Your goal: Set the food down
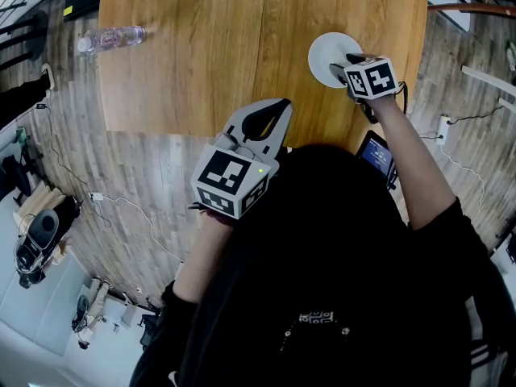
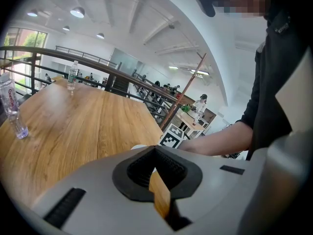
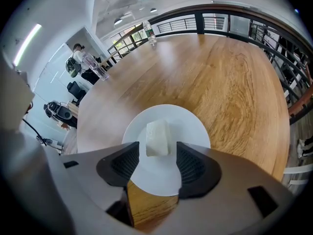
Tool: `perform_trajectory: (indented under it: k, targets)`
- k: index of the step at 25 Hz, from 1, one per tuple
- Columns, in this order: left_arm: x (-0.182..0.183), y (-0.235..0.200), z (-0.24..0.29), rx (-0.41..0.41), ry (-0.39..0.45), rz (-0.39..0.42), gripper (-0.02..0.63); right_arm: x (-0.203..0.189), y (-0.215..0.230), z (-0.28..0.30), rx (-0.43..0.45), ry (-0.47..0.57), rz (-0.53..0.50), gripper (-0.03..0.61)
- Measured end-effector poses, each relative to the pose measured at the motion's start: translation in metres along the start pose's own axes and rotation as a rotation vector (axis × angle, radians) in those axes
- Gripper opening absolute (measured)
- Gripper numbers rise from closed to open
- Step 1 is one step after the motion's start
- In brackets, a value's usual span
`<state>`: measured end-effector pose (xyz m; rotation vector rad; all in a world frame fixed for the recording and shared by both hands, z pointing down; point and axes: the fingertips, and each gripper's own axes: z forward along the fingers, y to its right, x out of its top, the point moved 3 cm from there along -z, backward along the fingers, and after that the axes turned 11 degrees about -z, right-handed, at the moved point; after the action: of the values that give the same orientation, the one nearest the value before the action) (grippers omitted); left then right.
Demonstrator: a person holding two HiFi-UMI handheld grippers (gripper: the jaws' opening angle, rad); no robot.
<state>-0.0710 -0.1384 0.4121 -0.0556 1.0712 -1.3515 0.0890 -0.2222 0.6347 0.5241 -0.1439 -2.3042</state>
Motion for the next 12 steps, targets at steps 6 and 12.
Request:
perform_trajectory:
  k: [6, 12]
  targets:
    - [-0.001, 0.001, -0.006, -0.005, -0.013, 0.027, 0.0, 0.001, 0.004, -0.009, -0.004, 0.042, 0.042, 0.229]
    - [0.0, 0.017, -0.013, -0.036, -0.012, 0.079, -0.002, 0.001, -0.006, -0.047, -0.021, 0.127, 0.102, 0.229]
